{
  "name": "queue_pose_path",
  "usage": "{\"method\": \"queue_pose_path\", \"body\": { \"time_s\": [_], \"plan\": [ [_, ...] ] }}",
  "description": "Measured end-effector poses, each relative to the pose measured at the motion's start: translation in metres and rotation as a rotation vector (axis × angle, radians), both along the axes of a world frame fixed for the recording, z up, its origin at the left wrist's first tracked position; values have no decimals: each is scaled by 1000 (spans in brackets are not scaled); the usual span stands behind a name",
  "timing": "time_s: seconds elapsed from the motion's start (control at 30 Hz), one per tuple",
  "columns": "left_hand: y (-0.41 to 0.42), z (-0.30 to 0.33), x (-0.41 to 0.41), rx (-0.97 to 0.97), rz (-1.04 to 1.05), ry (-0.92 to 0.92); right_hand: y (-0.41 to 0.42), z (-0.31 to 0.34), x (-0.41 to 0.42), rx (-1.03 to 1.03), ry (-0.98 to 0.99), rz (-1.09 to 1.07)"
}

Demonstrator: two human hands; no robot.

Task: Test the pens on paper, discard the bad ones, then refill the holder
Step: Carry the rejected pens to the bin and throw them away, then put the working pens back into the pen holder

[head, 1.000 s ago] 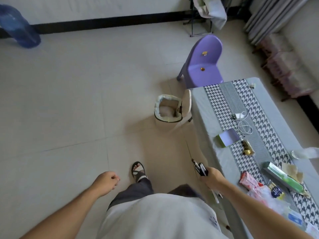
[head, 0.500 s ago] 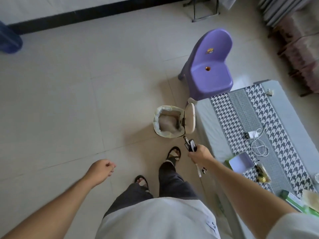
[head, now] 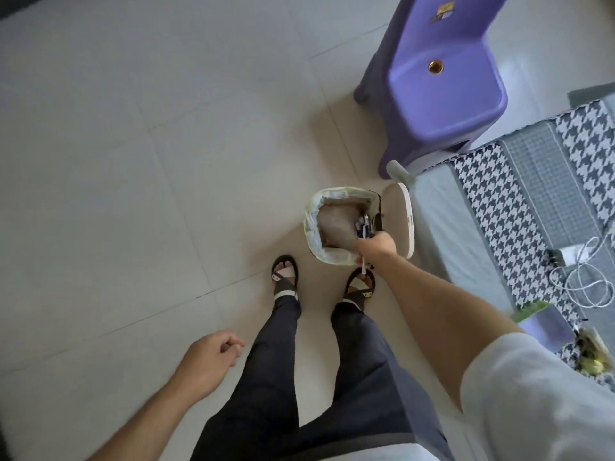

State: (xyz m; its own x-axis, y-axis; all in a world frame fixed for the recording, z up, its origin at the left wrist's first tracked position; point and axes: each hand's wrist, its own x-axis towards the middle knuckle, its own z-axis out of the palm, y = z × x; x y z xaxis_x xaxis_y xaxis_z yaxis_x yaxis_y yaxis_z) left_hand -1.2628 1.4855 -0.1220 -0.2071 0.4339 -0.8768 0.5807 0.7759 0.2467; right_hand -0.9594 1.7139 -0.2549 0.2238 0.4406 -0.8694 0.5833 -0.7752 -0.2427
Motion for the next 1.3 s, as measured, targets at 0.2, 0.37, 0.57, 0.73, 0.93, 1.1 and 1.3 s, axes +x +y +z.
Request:
{"method": "queue_pose_path", "body": {
  "time_s": [0.2,0.37,0.57,0.73,0.93,1.1,1.3],
  "plan": [
    [26,-18,-38,-41,-44,16,-17,-18,-14,-4,-21,48],
    [52,-10,-57,-30,-121,0,-60,20,-9,22,33,157],
    [97,12,-57,11,-343,-45,-118,96,14,11,59,-31],
    [134,38,-38,-14,-643,-60,-197,154,37,121,14,-313],
    [164,63,9,17,-971,-34,-328,194,39,98,-13,-745],
    [150,81,81,62,-1234,-14,-458,209,25,70,-49,-1031],
    [66,91,167,117,-1539,38,-614,209,1,91,-32,-1250]
  ]
}}
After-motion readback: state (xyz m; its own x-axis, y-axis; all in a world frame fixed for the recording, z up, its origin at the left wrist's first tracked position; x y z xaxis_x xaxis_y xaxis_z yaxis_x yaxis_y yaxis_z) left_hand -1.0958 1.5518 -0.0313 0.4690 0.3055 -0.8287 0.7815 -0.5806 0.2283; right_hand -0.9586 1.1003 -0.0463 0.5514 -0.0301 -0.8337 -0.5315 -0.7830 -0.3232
